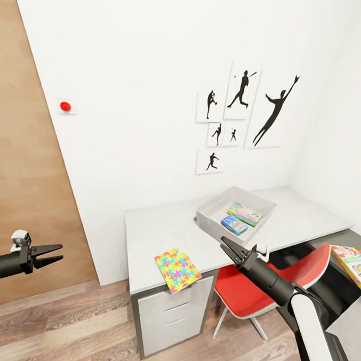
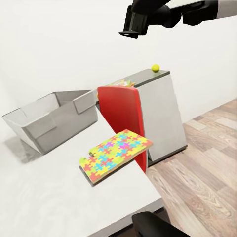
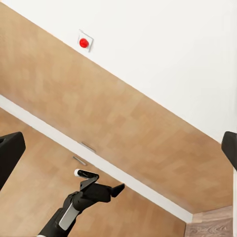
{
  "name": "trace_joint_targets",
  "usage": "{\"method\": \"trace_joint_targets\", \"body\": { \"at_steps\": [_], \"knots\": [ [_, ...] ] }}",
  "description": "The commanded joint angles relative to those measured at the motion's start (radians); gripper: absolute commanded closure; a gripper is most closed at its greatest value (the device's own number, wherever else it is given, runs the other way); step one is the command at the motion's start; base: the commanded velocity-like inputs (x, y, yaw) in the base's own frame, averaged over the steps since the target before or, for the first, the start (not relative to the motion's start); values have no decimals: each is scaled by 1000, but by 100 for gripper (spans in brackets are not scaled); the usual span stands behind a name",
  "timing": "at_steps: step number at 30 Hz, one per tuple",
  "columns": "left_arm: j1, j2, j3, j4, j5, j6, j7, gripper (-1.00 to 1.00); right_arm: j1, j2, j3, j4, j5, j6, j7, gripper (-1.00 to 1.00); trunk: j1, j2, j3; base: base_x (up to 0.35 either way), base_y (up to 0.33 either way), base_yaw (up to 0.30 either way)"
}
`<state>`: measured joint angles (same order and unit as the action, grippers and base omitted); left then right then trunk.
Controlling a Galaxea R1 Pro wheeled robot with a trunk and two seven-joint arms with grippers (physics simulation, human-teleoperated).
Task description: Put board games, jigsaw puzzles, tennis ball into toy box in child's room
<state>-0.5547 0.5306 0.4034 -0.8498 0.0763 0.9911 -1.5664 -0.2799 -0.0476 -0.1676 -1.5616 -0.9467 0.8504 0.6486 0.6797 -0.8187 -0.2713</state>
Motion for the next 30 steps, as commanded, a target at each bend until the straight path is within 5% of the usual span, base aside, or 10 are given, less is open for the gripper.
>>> {"method": "trace_joint_targets", "body": {
  "at_steps": [1,10,24,30],
  "knots": [
    [-1,0,0,0,-1,11,-4,-100,-1,0,-1,0,-1,6,2,-100,4,-8,-4,0,0,-24],
    [-1,0,0,0,0,11,-4,-100,-1,0,-1,-1,-1,7,2,-100,39,-71,-32,0,0,-16],
    [-1,-1,0,0,2,3,-4,-100,-1,0,-1,-2,-1,7,2,-100,92,-169,-62,0,0,-204],
    [-1,-1,1,0,2,2,-4,-100,-1,0,-1,-1,-1,7,2,-100,92,-169,-56,0,0,-224]
  ]
}}
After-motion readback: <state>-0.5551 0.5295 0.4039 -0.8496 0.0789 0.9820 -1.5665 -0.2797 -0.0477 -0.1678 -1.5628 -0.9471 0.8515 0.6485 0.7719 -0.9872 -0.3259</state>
